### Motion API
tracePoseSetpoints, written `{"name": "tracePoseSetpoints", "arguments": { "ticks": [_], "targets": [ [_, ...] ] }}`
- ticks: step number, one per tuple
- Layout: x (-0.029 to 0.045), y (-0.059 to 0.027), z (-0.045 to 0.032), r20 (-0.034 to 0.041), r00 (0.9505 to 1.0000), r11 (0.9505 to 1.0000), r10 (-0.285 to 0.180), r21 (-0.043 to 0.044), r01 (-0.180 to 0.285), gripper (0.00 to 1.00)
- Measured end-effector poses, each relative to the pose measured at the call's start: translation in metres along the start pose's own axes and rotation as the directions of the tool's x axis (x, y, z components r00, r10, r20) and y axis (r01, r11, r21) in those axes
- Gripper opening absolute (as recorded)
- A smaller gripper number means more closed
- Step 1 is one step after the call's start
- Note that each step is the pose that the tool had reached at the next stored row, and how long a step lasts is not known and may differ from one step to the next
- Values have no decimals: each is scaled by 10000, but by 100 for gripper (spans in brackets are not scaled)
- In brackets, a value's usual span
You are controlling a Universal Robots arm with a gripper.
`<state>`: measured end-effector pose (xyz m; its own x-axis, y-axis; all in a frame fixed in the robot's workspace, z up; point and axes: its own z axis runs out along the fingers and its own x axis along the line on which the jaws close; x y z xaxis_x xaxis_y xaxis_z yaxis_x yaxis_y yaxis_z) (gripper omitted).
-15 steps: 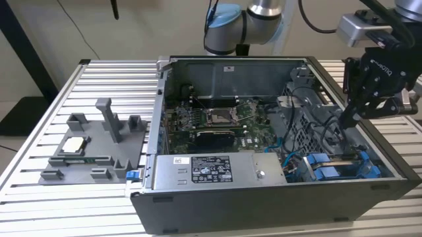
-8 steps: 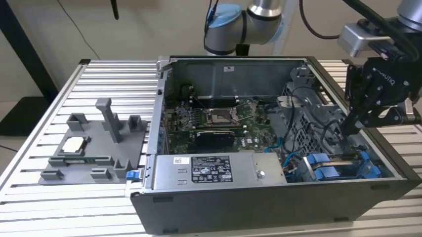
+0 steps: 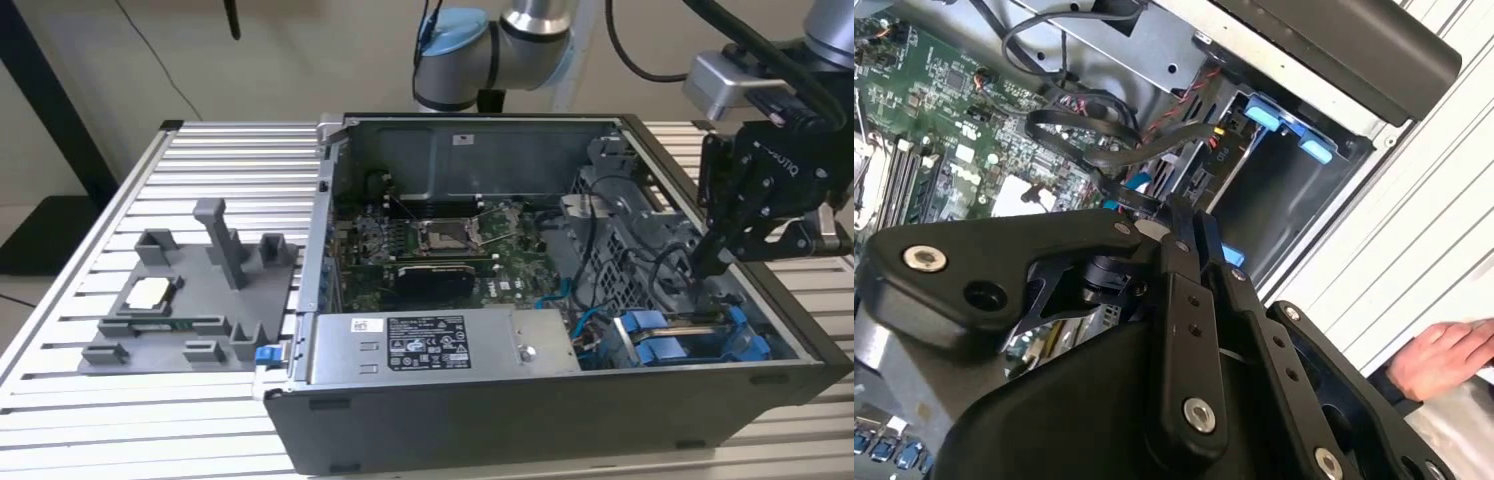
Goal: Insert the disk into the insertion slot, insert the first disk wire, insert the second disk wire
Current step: 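Insert the second disk wire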
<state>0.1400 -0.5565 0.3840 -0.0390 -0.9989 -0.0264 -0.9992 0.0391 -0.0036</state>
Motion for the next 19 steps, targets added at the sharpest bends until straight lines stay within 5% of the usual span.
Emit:
{"name": "tracePoseSetpoints", "arguments": {
  "ticks": [6, 12, 17, 19],
  "targets": [
    [29, 107, 24, 6, 10000, 9998, -4, 184, 4, 16],
    [75, 220, 63, 20, 10000, 9986, -14, 522, 12, 16],
    [96, 233, 98, 35, 10000, 9957, -25, 929, 22, 16],
    [99, 232, 111, 37, 10000, 9950, -28, 1000, 24, 16]
  ]
}}
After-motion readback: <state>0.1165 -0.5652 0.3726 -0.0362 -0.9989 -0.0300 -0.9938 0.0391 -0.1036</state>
